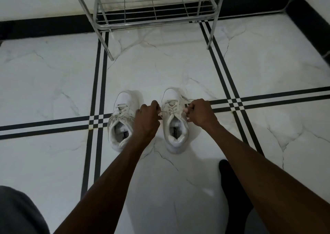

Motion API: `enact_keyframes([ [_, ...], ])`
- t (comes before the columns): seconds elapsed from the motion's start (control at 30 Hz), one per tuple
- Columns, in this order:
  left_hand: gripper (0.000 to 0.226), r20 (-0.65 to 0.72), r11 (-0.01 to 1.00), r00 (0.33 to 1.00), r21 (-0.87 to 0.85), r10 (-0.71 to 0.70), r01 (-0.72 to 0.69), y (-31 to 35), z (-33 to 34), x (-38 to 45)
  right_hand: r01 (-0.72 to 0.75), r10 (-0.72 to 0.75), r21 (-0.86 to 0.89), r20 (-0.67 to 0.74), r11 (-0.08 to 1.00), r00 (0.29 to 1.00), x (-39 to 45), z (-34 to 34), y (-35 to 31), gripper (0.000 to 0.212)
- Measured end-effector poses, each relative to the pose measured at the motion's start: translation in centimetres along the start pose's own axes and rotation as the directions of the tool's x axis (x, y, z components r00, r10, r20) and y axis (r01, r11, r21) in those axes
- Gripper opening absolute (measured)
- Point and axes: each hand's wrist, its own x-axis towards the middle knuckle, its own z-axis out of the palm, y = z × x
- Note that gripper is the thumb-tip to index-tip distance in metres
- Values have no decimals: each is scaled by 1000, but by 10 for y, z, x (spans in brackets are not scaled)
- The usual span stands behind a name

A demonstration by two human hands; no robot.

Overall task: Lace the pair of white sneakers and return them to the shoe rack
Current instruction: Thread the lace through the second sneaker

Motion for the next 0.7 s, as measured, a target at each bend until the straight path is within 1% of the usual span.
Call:
enact_keyframes([
  [0.03,32,0,1000,1000,26,-2,2,0,0,-4,-22,24,-96,18,995,1000,0,2,1,21],
  [0.1,39,19,1000,1000,17,6,-6,-3,5,-13,-35,52,-249,61,968,997,-4,6,-1,28],
  [0.17,44,25,1000,1000,-9,-15,15,-5,10,-17,28,-1,-350,76,936,997,-5,6,-5,30],
  [0.27,41,40,998,997,8,-59,59,-6,10,-12,62,-58,-338,23,939,998,-7,-2,-6,18],
  [0.33,40,61,998,998,-47,-26,29,-5,10,-7,123,-128,-344,6,931,992,-11,-3,-5,20],
  [0.4,35,78,992,997,-127,12,-2,-5,9,-4,196,-194,-314,36,929,980,-12,0,-6,26],
  [0.43,32,76,991,997,-134,24,-14,-3,8,-3,231,-224,-292,59,928,973,-12,1,-6,26],
  [0.5,27,48,998,999,-67,9,-6,1,8,-2,292,-280,-269,82,918,956,-13,5,-6,20],
  [0.6,19,0,999,999,6,-43,43,2,8,-5,309,-313,-309,40,899,949,-18,4,-7,11],
  [0.67,14,14,999,999,35,-30,30,5,7,-6,311,-327,-372,20,875,945,-21,0,-11,11],
  [0.7,13,20,998,1000,63,-3,2,6,7,-6,303,-326,-404,13,863,945,-21,-1,-13,12],
])
